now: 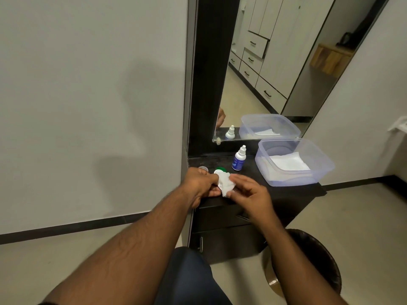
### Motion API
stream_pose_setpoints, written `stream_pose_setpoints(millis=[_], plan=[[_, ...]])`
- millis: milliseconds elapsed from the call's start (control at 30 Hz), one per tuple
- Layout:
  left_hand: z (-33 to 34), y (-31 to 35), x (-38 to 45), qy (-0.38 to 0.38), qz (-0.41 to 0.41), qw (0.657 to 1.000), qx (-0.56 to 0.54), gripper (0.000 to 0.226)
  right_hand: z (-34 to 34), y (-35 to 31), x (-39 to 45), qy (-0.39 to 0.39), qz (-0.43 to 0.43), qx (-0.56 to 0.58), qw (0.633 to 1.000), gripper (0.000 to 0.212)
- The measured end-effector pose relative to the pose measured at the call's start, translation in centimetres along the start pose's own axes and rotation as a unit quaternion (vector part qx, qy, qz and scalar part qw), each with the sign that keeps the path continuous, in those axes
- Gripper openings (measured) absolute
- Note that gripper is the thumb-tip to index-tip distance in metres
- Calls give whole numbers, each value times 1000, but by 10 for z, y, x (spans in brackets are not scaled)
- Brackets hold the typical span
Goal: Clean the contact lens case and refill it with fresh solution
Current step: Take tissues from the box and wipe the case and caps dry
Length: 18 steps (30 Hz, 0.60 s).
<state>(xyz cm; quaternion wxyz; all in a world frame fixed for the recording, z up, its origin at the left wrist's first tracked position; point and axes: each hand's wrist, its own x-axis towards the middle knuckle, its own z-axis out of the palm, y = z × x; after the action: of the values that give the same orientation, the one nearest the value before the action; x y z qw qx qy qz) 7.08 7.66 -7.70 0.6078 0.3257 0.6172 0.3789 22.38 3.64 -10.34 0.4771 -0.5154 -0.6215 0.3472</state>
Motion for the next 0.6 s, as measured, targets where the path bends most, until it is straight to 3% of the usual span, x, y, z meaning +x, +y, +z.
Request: stream_pose_setpoints(millis=[67,233,600], plan=[[0,0,2,-1,-4,1000,-3,11,3,6,-2,-23,-87,-113,990,46],[0,-2,4,4,-5,1000,-5,6,6,10,0,42,-185,-259,947,28],[0,-2,6,8,-5,1000,2,8,8,13,-10,33,-203,-338,918,25]])
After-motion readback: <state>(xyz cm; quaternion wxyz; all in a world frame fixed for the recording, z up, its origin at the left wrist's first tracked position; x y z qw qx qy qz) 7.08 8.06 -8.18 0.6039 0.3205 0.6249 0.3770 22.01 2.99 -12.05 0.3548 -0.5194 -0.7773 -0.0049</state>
